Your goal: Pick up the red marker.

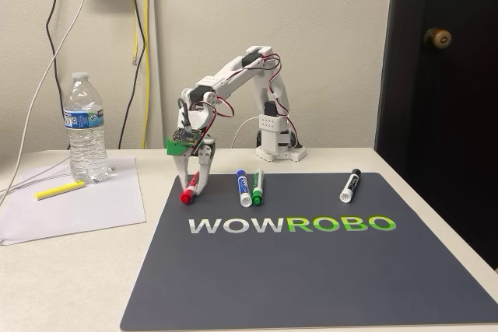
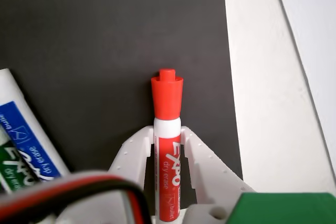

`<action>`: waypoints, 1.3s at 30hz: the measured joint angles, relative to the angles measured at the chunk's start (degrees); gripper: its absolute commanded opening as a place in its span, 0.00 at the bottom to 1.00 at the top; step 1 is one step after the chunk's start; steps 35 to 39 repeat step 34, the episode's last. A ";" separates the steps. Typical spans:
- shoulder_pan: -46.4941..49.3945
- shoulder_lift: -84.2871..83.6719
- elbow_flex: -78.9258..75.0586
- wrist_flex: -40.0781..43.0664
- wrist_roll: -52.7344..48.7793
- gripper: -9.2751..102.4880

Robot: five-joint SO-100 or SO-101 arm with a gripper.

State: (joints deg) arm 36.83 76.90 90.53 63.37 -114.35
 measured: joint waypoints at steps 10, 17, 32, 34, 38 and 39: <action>-23.55 28.74 0.00 15.12 40.17 0.09; -41.75 40.34 0.79 9.23 86.84 0.08; -42.10 62.67 19.34 -5.27 115.40 0.08; -42.10 63.46 19.34 -5.36 115.75 0.08; -42.10 63.46 19.34 -5.36 115.75 0.08; -42.10 63.46 19.34 -5.36 115.75 0.08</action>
